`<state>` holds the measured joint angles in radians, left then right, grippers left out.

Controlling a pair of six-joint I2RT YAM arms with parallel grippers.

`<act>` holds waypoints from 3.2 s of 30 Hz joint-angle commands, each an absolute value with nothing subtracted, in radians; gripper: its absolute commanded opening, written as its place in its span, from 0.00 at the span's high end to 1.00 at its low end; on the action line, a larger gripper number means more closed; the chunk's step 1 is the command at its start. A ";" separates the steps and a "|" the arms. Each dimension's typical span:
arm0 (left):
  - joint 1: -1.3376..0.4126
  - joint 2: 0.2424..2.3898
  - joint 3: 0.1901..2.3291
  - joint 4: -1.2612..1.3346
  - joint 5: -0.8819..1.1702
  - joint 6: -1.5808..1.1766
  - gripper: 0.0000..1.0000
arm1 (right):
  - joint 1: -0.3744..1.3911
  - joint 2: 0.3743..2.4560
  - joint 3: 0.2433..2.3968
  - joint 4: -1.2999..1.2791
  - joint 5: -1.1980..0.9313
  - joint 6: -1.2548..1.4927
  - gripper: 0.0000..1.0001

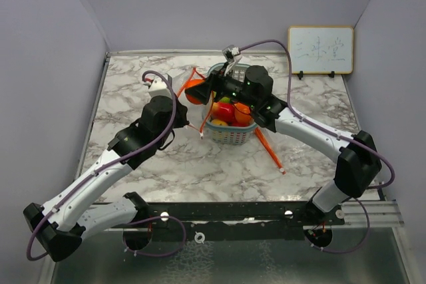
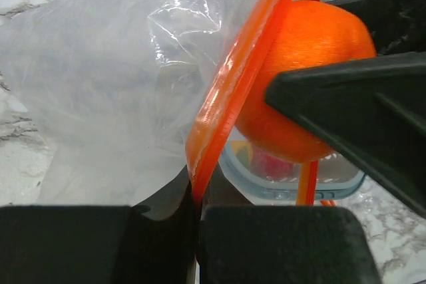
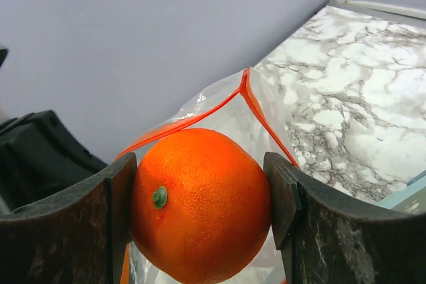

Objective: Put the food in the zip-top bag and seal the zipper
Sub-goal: Place the fake fruit in the zipper food storage bag, then pick up the fake fruit from the bin.

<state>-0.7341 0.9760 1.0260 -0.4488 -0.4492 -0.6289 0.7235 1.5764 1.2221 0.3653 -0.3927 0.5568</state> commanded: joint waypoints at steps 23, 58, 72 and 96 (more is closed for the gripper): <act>-0.724 0.913 0.913 -0.356 -0.410 -0.719 1.00 | 0.859 1.400 1.289 -0.137 0.237 0.282 0.07; -0.719 0.900 0.770 -0.335 -0.642 -0.678 1.00 | 0.751 1.321 1.262 -0.277 -0.093 0.237 0.06; -0.712 0.787 0.739 -0.344 -0.759 -0.696 1.00 | 0.747 1.532 1.405 -0.557 0.382 0.293 0.05; -0.710 0.761 0.730 -0.327 -0.729 -0.676 1.00 | 0.730 1.811 1.534 -0.771 0.535 0.350 0.60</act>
